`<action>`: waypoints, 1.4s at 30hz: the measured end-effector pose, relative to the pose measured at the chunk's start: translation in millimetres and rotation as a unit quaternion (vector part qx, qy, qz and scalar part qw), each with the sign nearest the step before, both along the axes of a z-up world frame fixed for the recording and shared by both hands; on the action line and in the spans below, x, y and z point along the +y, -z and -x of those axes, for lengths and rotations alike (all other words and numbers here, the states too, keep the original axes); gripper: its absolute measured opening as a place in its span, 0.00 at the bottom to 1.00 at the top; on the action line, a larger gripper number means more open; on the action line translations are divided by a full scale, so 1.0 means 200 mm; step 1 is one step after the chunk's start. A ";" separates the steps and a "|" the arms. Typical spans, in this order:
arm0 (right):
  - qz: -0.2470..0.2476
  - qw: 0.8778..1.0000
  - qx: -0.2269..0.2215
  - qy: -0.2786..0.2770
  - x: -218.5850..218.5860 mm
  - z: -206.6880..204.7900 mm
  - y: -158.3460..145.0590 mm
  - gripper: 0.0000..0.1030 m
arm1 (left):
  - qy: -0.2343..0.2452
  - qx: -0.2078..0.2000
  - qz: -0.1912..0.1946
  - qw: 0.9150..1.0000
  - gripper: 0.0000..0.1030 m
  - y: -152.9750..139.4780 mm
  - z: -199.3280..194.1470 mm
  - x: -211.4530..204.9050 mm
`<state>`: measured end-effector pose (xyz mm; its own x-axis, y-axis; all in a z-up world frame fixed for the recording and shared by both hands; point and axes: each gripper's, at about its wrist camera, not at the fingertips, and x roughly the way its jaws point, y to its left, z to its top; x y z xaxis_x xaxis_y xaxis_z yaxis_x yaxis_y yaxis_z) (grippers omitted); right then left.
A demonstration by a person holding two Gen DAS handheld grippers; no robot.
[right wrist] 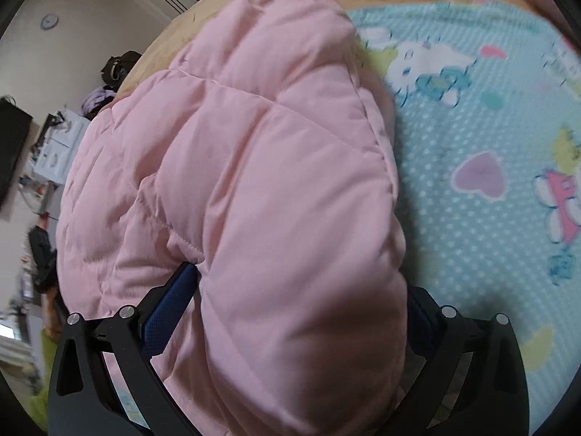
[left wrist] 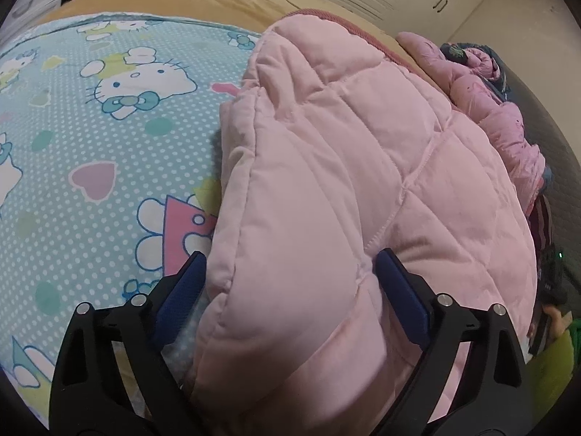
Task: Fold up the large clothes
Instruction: 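Close both grippers on the pink jacket's folded edge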
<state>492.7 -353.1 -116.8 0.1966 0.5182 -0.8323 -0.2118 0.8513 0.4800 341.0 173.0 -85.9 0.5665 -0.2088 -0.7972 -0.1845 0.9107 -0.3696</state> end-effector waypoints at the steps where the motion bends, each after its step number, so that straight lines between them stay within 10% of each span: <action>1: 0.003 1.000 0.002 -0.005 0.01 -0.01 0.01 0.96 | 0.002 0.001 -0.004 1.000 0.82 0.00 0.00 -0.01; 17: -0.054 0.998 -0.039 -0.014 0.04 0.04 0.03 0.93 | 0.033 -0.002 0.007 0.999 0.80 0.02 -0.13 -0.11; 21: -0.055 0.997 -0.047 -0.002 0.03 0.05 0.04 0.91 | 0.045 -0.007 -0.015 0.999 0.64 -0.02 -0.14 -0.16; 32: -0.047 0.995 -0.082 0.027 0.04 0.22 -0.09 0.57 | 0.060 -0.024 -0.055 0.996 0.43 -0.10 -0.17 -0.26; 42: -0.066 0.994 -0.086 0.030 -0.07 0.35 -0.17 0.50 | 0.055 -0.040 -0.059 0.996 0.37 -0.15 -0.06 -0.26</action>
